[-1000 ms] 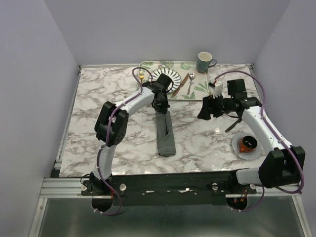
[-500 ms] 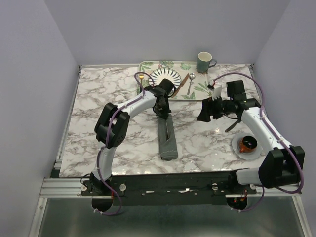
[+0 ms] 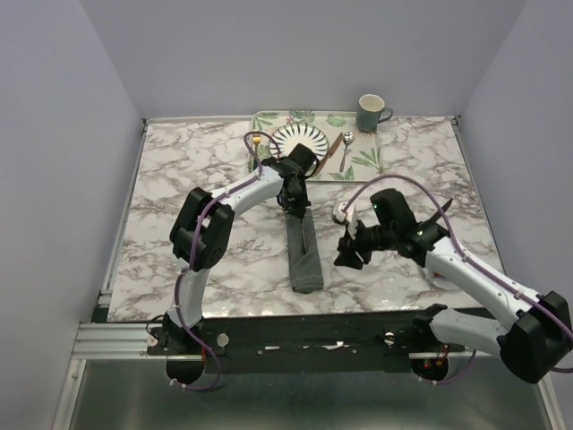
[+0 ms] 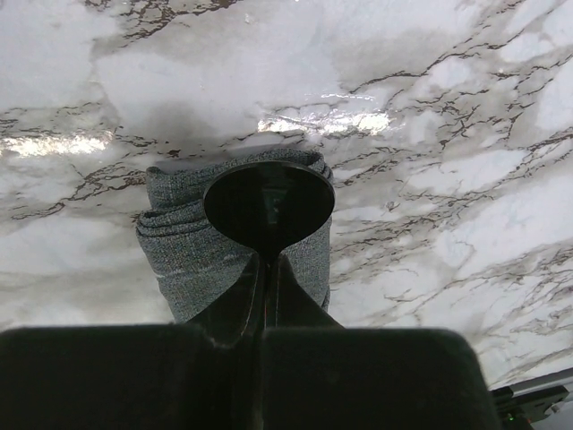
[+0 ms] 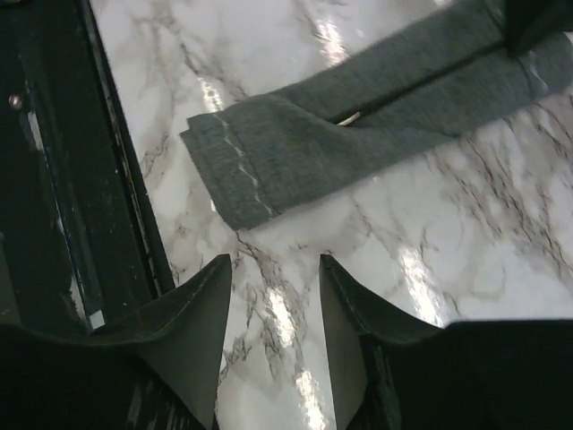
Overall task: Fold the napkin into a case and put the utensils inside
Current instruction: Insert the spoon into the folded napkin.
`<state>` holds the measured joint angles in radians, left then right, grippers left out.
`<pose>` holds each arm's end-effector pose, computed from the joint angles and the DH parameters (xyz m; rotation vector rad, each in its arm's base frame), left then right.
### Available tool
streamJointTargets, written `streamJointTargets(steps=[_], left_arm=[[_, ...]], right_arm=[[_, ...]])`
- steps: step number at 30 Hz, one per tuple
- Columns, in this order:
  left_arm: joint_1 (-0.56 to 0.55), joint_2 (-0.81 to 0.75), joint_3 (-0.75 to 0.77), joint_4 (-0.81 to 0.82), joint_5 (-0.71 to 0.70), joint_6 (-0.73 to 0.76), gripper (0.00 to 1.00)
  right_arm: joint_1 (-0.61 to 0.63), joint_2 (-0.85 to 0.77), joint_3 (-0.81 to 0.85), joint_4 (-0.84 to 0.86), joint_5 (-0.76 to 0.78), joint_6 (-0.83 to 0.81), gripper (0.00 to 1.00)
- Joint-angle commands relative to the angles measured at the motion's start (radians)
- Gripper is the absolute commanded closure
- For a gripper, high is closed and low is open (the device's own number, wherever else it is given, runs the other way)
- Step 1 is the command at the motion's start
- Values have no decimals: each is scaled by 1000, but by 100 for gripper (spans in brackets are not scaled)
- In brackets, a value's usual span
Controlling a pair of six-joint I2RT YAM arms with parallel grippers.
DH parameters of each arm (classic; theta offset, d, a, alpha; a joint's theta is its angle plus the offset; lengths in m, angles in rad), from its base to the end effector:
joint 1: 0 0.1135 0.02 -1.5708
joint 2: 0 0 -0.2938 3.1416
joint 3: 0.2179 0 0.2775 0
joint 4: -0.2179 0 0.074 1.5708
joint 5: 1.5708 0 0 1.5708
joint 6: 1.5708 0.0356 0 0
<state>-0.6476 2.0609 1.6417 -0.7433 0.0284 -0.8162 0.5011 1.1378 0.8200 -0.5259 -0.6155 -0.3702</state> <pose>0.3772 -0.2866 0.2167 -0.2297 2.8171 -0.4209 0.2018 0.1340 0.2755 -1.2448 2.0034 0.8009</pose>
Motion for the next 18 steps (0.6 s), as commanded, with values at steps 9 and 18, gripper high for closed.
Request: streamJointTargets(steps=[9, 18], left_arm=[[-6, -39, -34, 35, 15, 8, 100], [-4, -64, -71, 56, -4, 0, 100]], right_arm=[[493, 45, -213, 355, 144, -374, 56], [600, 204, -216, 494, 304, -384, 61]])
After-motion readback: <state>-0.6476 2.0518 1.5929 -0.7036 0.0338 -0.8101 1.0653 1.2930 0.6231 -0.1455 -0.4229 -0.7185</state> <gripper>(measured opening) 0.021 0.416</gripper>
